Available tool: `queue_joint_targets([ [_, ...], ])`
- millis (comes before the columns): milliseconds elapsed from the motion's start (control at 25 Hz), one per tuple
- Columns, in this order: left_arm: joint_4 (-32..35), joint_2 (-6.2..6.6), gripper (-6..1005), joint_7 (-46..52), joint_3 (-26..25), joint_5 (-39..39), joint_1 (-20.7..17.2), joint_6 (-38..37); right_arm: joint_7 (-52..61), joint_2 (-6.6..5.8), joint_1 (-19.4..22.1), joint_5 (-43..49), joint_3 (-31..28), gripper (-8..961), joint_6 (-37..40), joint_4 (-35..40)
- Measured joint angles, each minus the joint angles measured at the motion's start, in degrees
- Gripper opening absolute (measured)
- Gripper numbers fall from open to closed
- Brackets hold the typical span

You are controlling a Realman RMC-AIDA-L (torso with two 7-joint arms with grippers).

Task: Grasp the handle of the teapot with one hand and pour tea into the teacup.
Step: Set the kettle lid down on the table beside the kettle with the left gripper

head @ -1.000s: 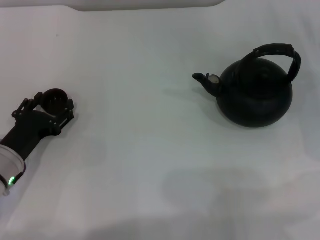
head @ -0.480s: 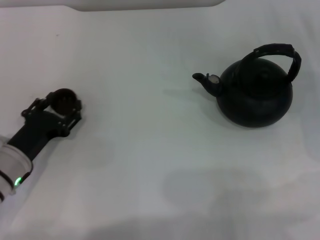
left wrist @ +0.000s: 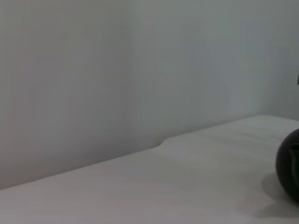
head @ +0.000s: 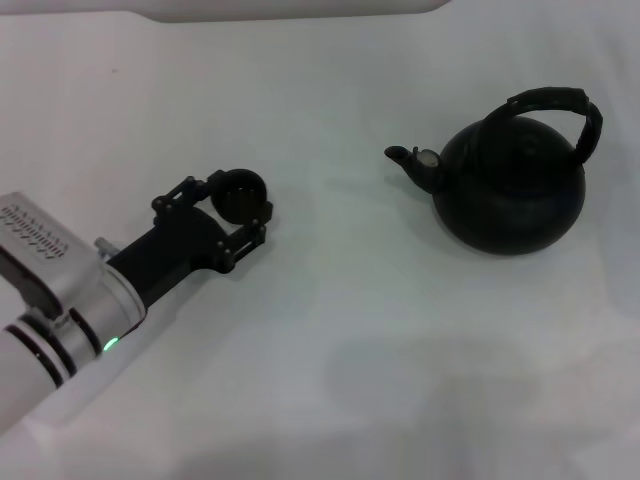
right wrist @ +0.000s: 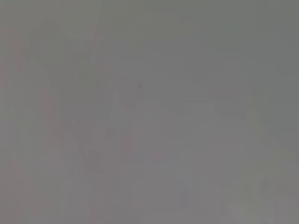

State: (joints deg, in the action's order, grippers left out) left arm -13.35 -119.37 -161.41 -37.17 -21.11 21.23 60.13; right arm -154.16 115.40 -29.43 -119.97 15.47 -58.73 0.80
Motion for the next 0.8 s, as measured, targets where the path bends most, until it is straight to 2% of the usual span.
queue_joint_targets([
  [800, -2.56, -0.25, 694, 1.22, 4.87, 1.96, 0.39, -2.83, 0.0, 0.0, -0.28, 0.0, 0.0, 677, -0.16, -0.04],
])
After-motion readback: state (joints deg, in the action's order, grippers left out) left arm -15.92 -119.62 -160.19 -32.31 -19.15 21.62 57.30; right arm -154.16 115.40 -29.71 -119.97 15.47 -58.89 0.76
